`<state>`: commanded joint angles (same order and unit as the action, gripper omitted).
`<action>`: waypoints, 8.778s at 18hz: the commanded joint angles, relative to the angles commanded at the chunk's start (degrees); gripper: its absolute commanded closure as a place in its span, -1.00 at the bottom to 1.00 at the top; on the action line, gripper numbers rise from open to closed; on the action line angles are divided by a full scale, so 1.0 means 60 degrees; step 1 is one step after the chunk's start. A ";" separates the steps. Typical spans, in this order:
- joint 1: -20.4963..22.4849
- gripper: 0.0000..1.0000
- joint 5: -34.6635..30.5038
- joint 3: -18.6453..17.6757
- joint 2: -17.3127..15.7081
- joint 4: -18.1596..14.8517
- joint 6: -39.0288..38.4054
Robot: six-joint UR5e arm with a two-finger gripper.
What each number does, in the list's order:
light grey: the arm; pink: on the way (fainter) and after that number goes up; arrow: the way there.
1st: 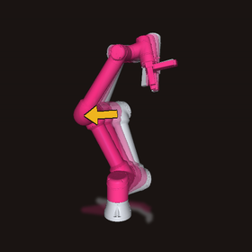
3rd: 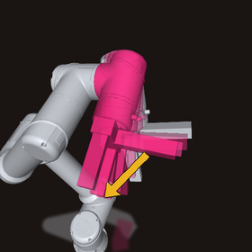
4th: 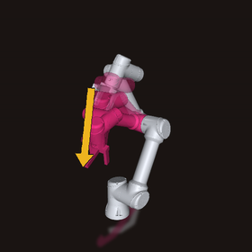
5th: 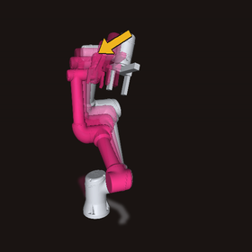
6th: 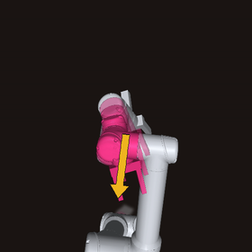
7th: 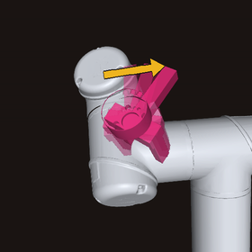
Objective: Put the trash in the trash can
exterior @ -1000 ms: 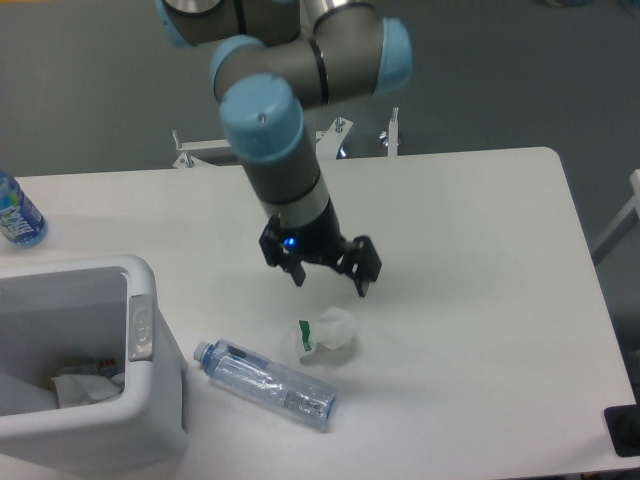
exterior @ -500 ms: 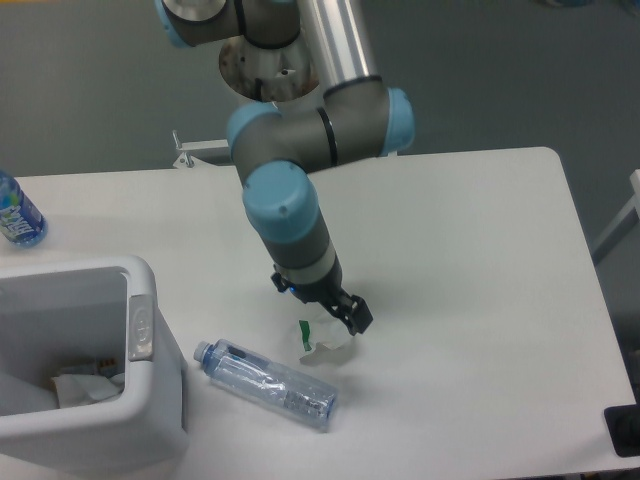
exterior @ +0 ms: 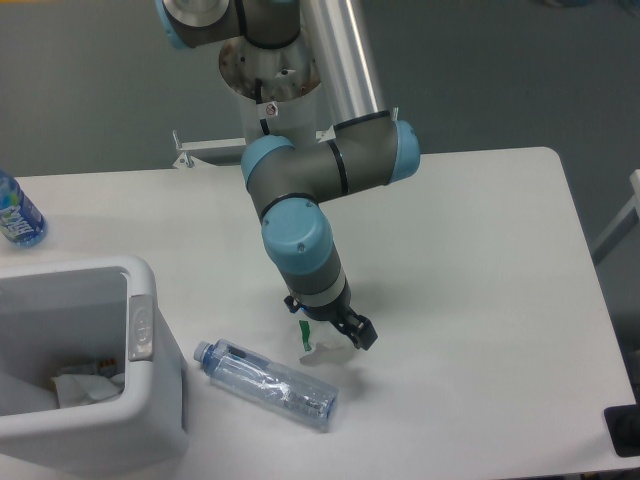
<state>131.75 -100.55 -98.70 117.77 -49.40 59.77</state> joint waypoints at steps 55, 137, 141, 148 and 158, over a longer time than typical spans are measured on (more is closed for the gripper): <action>-0.0672 1.00 0.6431 0.3178 -0.2622 0.0016 -0.7807; -0.0571 -0.74 0.0776 0.2753 0.2080 0.0104 -1.4224; -0.0571 -0.68 0.0762 0.2709 0.2065 0.0104 -1.4224; -0.0571 -0.30 0.0776 0.2768 0.2036 0.0104 -1.4194; -0.0571 -0.13 0.0762 0.2782 0.1992 0.0090 -1.4121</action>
<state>128.32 -95.98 -82.00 129.73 -48.87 -24.96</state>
